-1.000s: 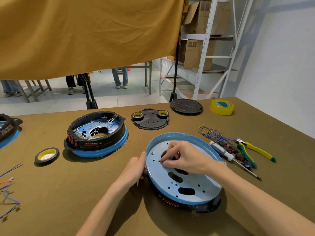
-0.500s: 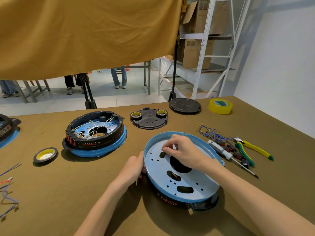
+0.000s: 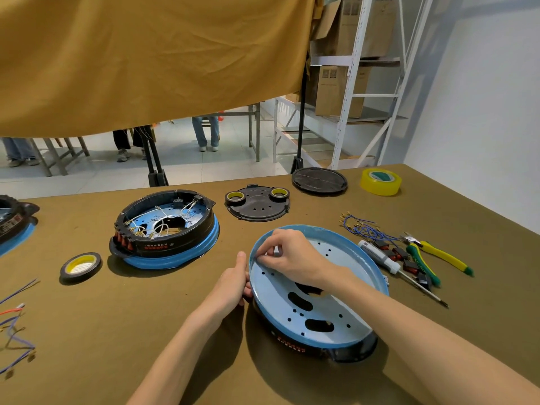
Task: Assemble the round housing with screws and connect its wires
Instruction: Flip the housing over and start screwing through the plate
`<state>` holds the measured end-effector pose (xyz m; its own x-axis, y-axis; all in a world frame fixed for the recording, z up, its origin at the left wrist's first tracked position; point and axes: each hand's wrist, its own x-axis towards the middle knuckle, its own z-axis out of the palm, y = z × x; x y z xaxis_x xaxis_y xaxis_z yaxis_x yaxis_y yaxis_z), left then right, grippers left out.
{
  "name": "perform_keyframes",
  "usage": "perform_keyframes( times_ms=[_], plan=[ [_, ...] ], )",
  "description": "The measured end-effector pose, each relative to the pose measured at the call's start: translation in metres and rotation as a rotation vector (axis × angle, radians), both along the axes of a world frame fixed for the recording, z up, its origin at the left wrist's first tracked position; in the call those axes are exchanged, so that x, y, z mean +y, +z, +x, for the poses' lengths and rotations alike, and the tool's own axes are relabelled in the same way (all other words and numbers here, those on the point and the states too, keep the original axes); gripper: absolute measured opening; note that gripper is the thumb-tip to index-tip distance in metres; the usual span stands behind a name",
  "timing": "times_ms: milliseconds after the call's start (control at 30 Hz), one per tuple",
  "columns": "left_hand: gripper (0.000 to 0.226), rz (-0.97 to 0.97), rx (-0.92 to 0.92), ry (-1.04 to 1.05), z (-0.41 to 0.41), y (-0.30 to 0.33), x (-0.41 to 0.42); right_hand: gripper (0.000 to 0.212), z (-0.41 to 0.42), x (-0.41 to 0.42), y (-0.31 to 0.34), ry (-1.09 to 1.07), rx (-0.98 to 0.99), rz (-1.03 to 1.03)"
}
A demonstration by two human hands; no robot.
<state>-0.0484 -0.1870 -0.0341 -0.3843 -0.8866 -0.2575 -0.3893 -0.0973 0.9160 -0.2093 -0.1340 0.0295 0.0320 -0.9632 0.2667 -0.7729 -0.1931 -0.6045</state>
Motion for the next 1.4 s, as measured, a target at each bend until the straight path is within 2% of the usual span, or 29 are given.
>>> perform_keyframes(
  times_ms=[133,200,333,433,567,700,867,1100,1267,1400],
  plan=[
    [0.074,-0.014,-0.039,-0.003,-0.001,-0.001,0.000,0.009,-0.002,-0.007,0.001,-0.056,-0.063,0.123],
    [0.074,-0.018,-0.046,0.000,-0.001,-0.001,0.001,0.014,-0.004,-0.007,0.000,-0.080,-0.061,0.113],
    [0.075,-0.048,-0.093,-0.020,-0.002,0.002,0.003,0.003,-0.003,-0.003,-0.002,-0.045,-0.060,0.081],
    [0.071,-0.052,-0.098,-0.021,0.000,0.003,0.005,0.006,-0.002,-0.004,-0.002,-0.041,-0.027,0.097],
    [0.067,-0.012,-0.036,0.001,0.002,0.005,0.009,0.014,-0.001,-0.004,-0.005,-0.074,-0.018,0.060],
    [0.067,0.026,0.078,0.046,0.001,0.006,0.015,0.005,-0.004,-0.001,-0.002,-0.038,-0.064,0.078],
    [0.053,0.089,0.244,0.057,0.002,0.005,0.022,0.008,-0.006,0.000,0.001,-0.058,-0.054,0.067],
    [0.082,0.239,0.358,-0.055,0.008,0.015,0.025,0.006,-0.009,0.005,0.003,-0.019,-0.034,0.027],
    [0.078,0.174,0.354,-0.111,0.009,0.013,0.026,0.012,-0.007,0.005,0.003,-0.036,-0.016,0.034],
    [0.094,0.147,0.322,-0.074,0.005,0.006,0.026,0.006,-0.010,0.009,0.004,-0.006,-0.033,0.016]
  ],
)
